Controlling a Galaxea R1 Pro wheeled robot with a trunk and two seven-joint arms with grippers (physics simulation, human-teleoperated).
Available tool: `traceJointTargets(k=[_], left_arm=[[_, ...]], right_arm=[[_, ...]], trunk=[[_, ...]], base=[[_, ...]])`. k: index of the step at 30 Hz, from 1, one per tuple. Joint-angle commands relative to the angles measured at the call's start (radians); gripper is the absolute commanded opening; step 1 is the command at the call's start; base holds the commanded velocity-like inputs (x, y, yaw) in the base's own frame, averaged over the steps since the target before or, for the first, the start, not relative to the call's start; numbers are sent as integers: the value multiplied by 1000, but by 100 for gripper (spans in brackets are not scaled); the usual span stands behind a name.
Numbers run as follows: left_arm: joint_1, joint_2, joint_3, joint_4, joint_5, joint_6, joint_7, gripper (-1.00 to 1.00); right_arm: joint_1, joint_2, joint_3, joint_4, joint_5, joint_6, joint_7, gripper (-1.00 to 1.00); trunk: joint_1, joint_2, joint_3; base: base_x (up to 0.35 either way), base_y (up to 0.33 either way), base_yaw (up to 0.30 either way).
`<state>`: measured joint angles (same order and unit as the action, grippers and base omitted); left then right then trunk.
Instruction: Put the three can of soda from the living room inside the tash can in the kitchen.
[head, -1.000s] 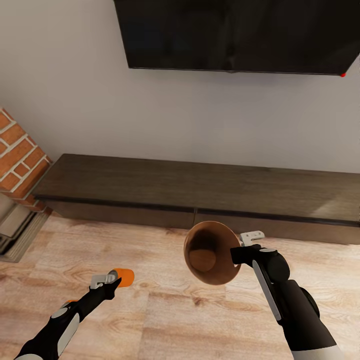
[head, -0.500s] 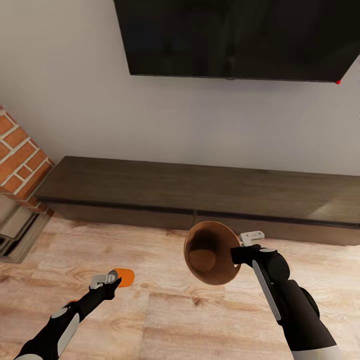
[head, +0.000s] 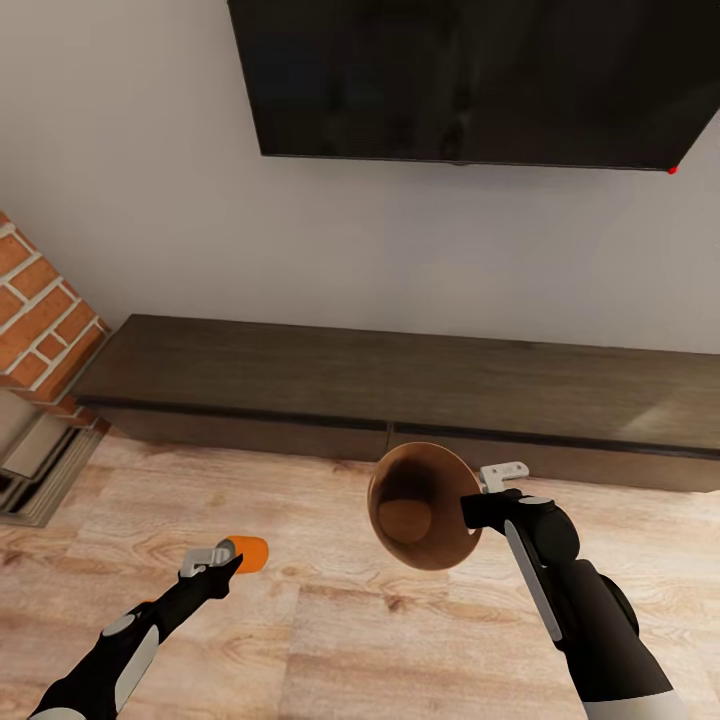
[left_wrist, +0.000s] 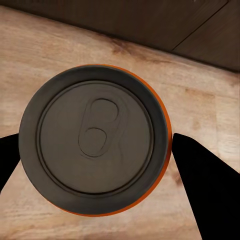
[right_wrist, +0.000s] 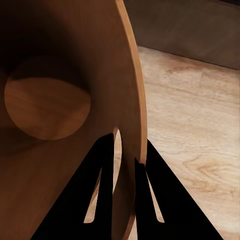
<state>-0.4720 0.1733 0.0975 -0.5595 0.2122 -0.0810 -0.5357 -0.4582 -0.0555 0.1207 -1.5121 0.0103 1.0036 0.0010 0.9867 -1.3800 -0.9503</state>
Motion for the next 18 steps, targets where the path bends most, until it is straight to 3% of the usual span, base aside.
traceJointTargets(k=[1,4,8,9,10,11,16,18], left_arm=[[0,0,0,-1,0,0,0,-100],[0,9,1,-6,2,1,-12,-100],[0,32,2,-10,6,72,-119,-100],[1,37,2,-13,6,97,-152,-100],[0,50,2,-30,6,147,-229,-100],[0,66,4,-67,6,203,-355,-100],[0,78,5,-106,6,249,-516,-100],[0,81,4,-115,8,258,-555,-100]], right_arm=[[0,1,-1,0,-16,0,11,-100],[0,1,0,0,-15,0,11,-100],[0,2,0,9,-14,0,11,-100],[0,2,0,12,-14,0,11,-100],[0,3,0,16,-14,0,10,-100],[1,3,0,26,-13,-1,10,-100],[1,3,1,66,-13,-3,10,-100],[1,3,3,99,-13,-10,9,-100]], trunk=[[0,0,0],[0,0,0],[0,0,0],[0,0,0],[0,0,0],[0,0,0],[0,0,0],[0,0,0]], base=[[0,0,0],[0,0,0],[0,0,0],[0,0,0],[0,0,0],[0,0,0],[0,0,0],[0,0,0]])
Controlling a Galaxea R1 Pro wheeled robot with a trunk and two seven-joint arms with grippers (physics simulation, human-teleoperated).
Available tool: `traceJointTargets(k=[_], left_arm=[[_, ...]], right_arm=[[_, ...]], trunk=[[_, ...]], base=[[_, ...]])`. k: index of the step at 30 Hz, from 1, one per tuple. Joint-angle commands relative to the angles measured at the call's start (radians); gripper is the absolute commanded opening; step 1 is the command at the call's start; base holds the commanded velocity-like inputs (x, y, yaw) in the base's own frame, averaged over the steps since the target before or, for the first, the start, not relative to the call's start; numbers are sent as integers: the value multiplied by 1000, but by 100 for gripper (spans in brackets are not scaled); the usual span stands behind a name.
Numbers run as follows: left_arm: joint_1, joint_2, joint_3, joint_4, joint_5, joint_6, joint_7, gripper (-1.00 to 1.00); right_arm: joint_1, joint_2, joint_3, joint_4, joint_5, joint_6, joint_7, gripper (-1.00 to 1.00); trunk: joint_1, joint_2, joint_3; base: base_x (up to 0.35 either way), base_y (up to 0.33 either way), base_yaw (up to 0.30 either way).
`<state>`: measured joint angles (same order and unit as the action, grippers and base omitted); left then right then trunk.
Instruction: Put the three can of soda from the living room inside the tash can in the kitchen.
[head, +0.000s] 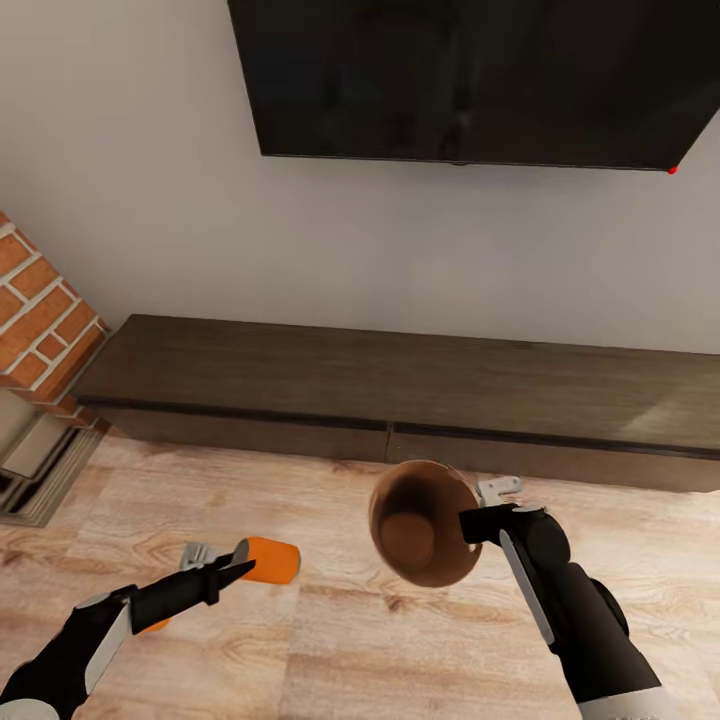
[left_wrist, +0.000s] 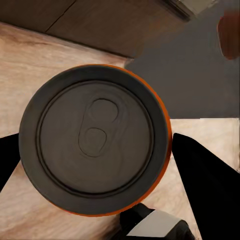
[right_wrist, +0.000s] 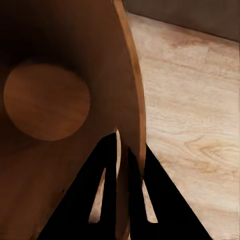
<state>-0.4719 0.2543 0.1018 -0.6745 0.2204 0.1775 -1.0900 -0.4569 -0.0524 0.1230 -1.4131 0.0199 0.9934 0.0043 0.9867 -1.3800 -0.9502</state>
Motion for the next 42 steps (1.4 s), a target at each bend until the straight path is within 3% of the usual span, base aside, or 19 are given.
traceJointTargets(k=[1,5,12,14,21,33,38,42], left_arm=[[0,1,0,-3,0,3,-12,-100],[0,2,-1,-6,0,7,-80,-100],[0,2,-1,-9,0,36,-254,-100],[0,1,-4,-21,0,60,-315,-100],[0,-13,-6,-51,2,93,-324,-100],[0,-98,-8,-90,2,122,-324,-100],[0,-110,-6,-154,2,192,-326,-100],[0,-112,-6,-169,2,203,-326,-100]], right_arm=[[0,0,1,15,-23,-4,5,-100],[0,1,2,50,-23,-11,5,-100],[-1,12,14,153,-18,-95,4,-100],[-2,33,23,196,-15,-105,2,-100],[-5,59,24,246,-14,-129,1,-100],[-20,62,24,283,-14,-134,0,-100],[-20,62,24,285,-14,-134,0,-100],[-20,62,24,286,-14,-134,0,-100]], trunk=[[0,0,0],[0,0,0],[0,0,0],[0,0,0],[0,0,0],[0,0,0],[0,0,0],[0,0,0]], base=[[0,0,0],[0,0,0],[0,0,0],[0,0,0],[0,0,0],[0,0,0],[0,0,0],[0,0,0]])
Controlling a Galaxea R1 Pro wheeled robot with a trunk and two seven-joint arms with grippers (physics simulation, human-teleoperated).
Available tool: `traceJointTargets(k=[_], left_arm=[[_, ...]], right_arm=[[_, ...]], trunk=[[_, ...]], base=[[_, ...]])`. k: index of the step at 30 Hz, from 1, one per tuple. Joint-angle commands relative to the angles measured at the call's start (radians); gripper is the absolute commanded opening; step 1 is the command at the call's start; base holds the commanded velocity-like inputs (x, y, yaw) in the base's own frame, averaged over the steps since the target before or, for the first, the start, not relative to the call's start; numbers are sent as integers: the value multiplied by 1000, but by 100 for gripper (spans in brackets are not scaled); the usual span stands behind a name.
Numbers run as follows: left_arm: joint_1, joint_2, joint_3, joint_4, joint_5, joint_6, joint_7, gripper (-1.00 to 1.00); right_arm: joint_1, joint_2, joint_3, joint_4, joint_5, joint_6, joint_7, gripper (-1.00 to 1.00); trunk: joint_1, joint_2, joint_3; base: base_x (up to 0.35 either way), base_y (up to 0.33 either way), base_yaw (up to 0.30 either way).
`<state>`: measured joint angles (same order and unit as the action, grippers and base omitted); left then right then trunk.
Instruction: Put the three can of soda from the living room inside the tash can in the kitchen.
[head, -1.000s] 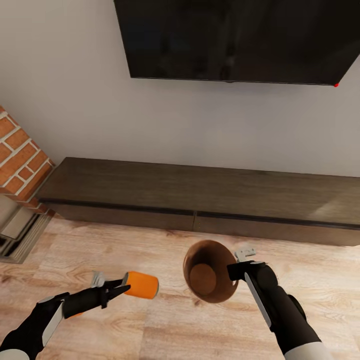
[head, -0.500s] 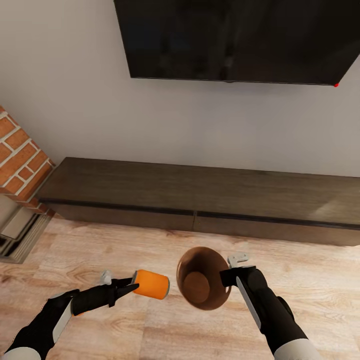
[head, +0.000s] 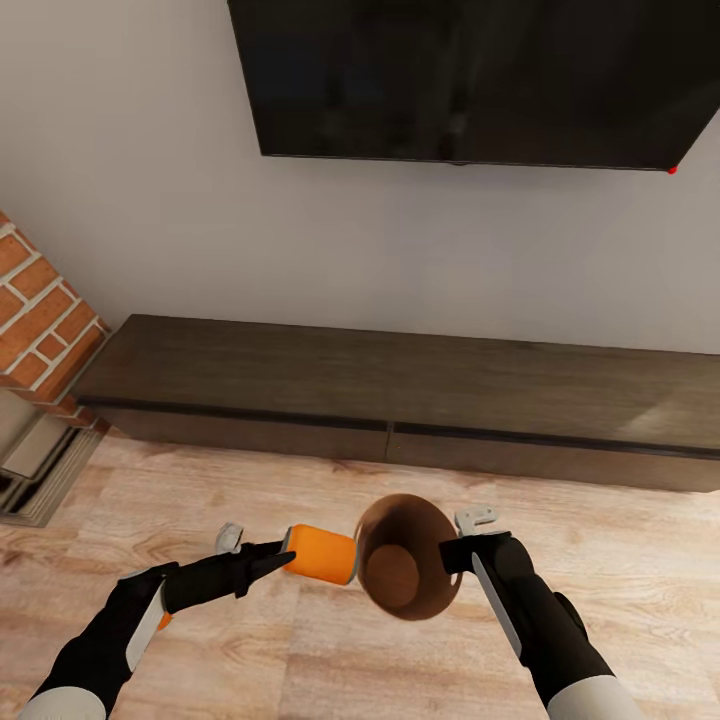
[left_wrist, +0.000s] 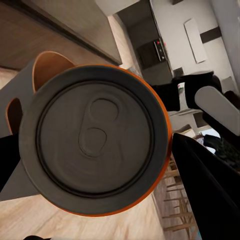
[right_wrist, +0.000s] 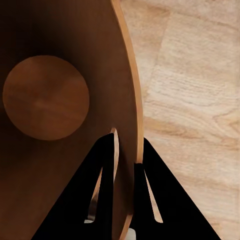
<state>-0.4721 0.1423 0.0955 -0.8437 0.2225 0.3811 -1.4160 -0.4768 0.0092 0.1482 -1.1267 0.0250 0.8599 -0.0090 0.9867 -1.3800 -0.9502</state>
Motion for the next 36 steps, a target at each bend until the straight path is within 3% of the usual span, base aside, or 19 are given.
traceJointTargets(k=[1,7,20,25,26,28,36], left_arm=[[0,0,0,-2,0,1,0,-100],[0,-2,-1,-7,0,6,1,-100],[0,-45,-2,-9,0,7,2,-100],[0,-66,-3,-9,0,7,2,-100],[0,-85,-3,-9,-1,7,2,-100],[0,-92,-3,-9,-1,7,2,-100],[0,-131,-3,-7,-3,6,12,-100]], right_arm=[[0,0,-1,0,-19,0,14,-100],[0,0,-1,1,-19,-1,14,-100],[0,1,-1,1,-19,0,14,-100],[0,1,-1,2,-19,0,14,-100],[0,4,-1,10,-19,-1,14,-100],[-2,8,-1,23,-19,-6,14,-100],[-24,21,-1,95,-18,-71,14,-100]], trunk=[[0,0,0],[0,0,0],[0,0,0],[0,0,0],[0,0,0],[0,0,0],[0,0,0]], base=[[0,0,0],[0,0,0],[0,0,0],[0,0,0],[0,0,0],[0,0,0],[0,0,0]])
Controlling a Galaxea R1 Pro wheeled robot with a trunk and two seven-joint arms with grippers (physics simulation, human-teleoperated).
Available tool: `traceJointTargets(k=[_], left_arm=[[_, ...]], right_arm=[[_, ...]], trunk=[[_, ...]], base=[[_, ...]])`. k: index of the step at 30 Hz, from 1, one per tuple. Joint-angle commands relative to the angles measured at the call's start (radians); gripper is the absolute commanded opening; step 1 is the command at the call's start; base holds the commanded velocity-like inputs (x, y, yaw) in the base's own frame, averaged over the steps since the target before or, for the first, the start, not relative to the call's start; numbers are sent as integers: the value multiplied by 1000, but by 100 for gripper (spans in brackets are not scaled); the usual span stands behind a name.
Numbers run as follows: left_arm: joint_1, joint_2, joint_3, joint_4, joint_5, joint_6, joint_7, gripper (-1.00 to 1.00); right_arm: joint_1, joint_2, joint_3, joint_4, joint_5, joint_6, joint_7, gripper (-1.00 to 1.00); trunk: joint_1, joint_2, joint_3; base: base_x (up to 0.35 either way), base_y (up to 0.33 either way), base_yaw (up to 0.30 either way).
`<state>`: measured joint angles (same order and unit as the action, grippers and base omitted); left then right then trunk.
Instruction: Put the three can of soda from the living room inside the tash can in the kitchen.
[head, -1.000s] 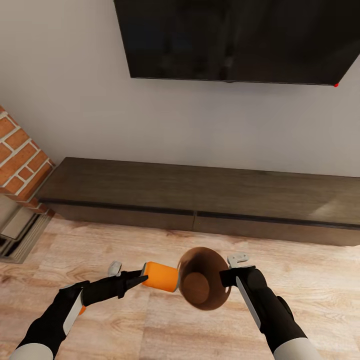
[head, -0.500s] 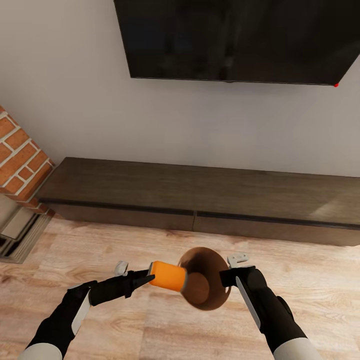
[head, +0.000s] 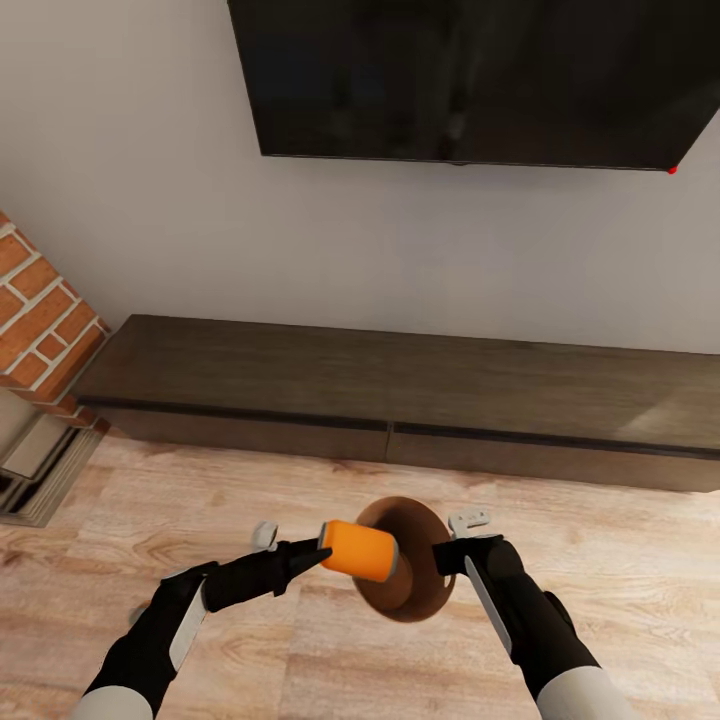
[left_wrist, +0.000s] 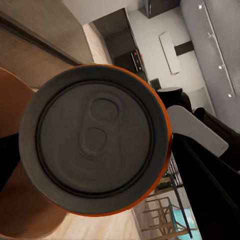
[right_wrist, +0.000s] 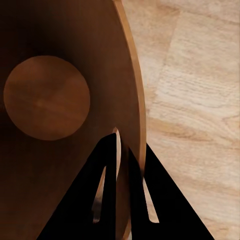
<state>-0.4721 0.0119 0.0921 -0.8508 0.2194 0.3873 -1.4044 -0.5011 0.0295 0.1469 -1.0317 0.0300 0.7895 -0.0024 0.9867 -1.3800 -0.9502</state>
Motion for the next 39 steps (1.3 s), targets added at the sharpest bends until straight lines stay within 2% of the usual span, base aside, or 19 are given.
traceJointTargets(k=[1,5,11,13,15,17,21,23,27,29,31,39], left_arm=[[0,-4,0,1,0,0,5,-100],[0,-20,0,3,-2,-1,48,-100],[0,-30,0,4,-2,-2,71,-100],[0,-48,0,5,-3,-2,79,-100],[0,-61,0,6,-4,-3,104,-100],[0,-88,-2,6,-5,-5,178,-100],[0,-105,-9,6,-6,-7,230,-100],[0,-108,-15,6,-7,-8,239,-100],[0,-111,-43,5,-8,-9,295,-100],[0,-112,-79,6,-8,-13,362,-100],[0,-113,-105,5,-8,-14,391,-100],[0,-113,-132,0,-7,-16,477,-100]], right_arm=[[0,0,0,2,-23,-2,7,-100],[-2,1,0,6,-22,-5,7,-100],[-2,1,0,7,-22,-7,7,-100],[-2,1,1,7,-22,-7,7,-100],[-2,1,4,7,-23,-7,7,-100],[-2,1,10,7,-23,-6,7,-100],[-2,1,13,7,-23,-6,7,-100],[-2,1,14,7,-23,-6,7,-100],[-2,1,14,7,-24,-6,7,-100],[-2,1,14,7,-23,-6,7,-100],[-2,1,14,7,-23,-6,7,-100],[-2,1,14,7,-23,-6,7,-100]], trunk=[[0,0,0],[0,0,0],[0,0,0],[0,0,0],[0,0,0],[0,0,0],[0,0,0],[0,0,0],[0,0,0],[0,0,0],[0,0,0],[0,0,0]], base=[[0,0,0],[0,0,0],[0,0,0],[0,0,0],[0,0,0],[0,0,0],[0,0,0],[0,0,0],[0,0,0],[0,0,0],[0,0,0],[0,0,0]])
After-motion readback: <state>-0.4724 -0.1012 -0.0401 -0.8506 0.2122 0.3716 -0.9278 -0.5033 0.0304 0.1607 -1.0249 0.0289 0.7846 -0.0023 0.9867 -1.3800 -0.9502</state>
